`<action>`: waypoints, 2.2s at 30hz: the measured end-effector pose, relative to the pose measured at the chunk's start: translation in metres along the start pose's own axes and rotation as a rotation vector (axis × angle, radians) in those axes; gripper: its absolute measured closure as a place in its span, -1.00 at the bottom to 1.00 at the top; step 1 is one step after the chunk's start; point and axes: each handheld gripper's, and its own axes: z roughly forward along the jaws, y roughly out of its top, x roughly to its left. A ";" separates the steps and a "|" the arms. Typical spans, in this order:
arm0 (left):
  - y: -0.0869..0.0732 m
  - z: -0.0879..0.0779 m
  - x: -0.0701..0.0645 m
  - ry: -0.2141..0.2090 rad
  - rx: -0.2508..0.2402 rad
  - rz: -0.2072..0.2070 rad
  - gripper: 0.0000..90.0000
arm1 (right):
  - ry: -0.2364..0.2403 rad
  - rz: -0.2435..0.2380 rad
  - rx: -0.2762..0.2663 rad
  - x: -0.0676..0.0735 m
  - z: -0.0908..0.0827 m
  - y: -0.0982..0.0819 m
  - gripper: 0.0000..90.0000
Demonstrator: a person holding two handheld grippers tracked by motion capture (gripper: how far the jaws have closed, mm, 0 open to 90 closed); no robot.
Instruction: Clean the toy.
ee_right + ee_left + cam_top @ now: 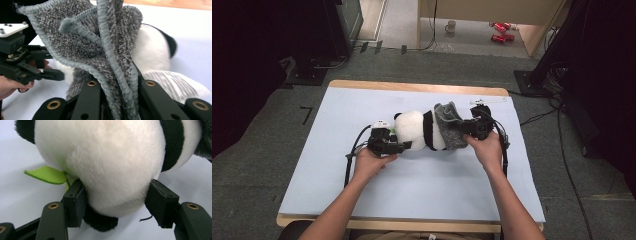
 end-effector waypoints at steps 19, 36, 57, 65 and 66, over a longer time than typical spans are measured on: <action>0.000 -0.001 0.002 -0.004 0.004 -0.009 -0.15 | -0.113 0.113 -0.005 -0.050 -0.010 -0.016 0.76; -0.003 -0.001 -0.006 0.020 -0.026 -0.011 -0.16 | 0.051 -0.077 -0.070 0.039 0.004 0.017 0.76; -0.011 0.002 -0.019 0.055 -0.013 0.005 -0.11 | 0.097 -0.226 0.111 0.082 0.084 -0.001 0.74; -0.007 0.003 -0.015 0.051 -0.002 -0.015 -0.11 | 0.027 -0.159 0.087 0.052 0.059 0.003 0.74; -0.007 0.003 -0.014 0.050 -0.004 -0.016 -0.11 | 0.022 -0.146 0.082 0.048 0.055 0.004 0.75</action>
